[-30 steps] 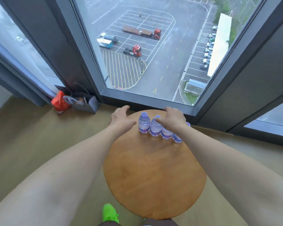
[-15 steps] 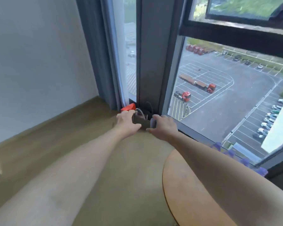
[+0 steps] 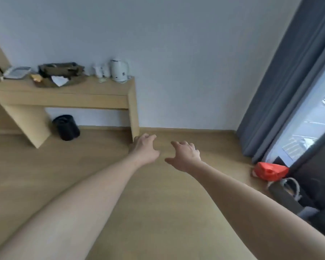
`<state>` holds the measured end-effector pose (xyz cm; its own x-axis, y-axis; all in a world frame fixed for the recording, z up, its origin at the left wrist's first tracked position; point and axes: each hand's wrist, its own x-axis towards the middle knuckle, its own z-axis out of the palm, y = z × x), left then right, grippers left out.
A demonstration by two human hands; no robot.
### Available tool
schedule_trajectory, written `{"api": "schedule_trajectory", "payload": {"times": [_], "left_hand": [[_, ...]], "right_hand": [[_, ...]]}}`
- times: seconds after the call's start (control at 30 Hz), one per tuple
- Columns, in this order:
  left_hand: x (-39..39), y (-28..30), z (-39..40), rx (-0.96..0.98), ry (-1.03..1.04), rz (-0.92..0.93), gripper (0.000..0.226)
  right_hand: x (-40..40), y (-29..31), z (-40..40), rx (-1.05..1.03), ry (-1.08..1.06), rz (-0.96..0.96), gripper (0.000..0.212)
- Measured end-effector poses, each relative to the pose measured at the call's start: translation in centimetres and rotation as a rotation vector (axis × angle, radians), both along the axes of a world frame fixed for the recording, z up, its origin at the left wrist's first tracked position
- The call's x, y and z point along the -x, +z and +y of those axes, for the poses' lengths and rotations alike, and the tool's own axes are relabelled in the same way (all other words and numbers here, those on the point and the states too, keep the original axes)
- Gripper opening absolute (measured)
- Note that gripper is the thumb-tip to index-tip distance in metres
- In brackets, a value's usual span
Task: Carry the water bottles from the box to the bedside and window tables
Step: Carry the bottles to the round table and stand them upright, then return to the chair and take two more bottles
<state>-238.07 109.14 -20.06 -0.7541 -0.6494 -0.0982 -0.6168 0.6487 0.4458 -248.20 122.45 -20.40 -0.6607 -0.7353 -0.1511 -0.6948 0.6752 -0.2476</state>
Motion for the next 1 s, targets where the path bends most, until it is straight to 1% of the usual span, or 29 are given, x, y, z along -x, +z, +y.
{"api": "schedule_trajectory", "payload": {"times": [0.1,0.27,0.4,0.5,0.6,0.77,0.9,1.0], "left_hand": [[-6.0,-1.0,-6.8,-0.009,0.169,-0.042,0.065],[-14.0,-1.8,-18.7,0.015,0.433,-0.145,0.071],[-16.8,-1.2,-28.1,0.024,0.595,-0.177,0.072],[-17.5,-0.6,-34.3,0.043,0.649,-0.232,0.073],[-19.1,-0.4,-39.2,0.041,0.714,-0.219,0.071],[-25.7,-1.4,-45.7,0.007,0.856,-0.234,0.067],[-33.7,-3.1,-51.5,-0.028,0.961,-0.243,0.066],[-40.1,-4.0,-57.0,-0.042,1.044,-0.215,0.062]], "right_hand": [[-3.0,-1.1,-8.9,-0.026,0.183,-0.025,0.075],[-8.0,-2.7,-23.4,0.005,0.433,-0.057,0.076],[-9.4,-2.9,-33.6,0.033,0.585,-0.064,0.073],[-9.3,-2.7,-41.1,-0.003,0.649,-0.073,0.072],[-10.9,-2.5,-48.5,-0.030,0.722,-0.076,0.070],[-19.3,-2.7,-59.4,-0.040,0.901,-0.103,0.071],[-27.1,-3.3,-67.4,-0.047,1.027,-0.070,0.071],[-33.1,-3.8,-73.8,-0.058,1.082,-0.022,0.068]]}}
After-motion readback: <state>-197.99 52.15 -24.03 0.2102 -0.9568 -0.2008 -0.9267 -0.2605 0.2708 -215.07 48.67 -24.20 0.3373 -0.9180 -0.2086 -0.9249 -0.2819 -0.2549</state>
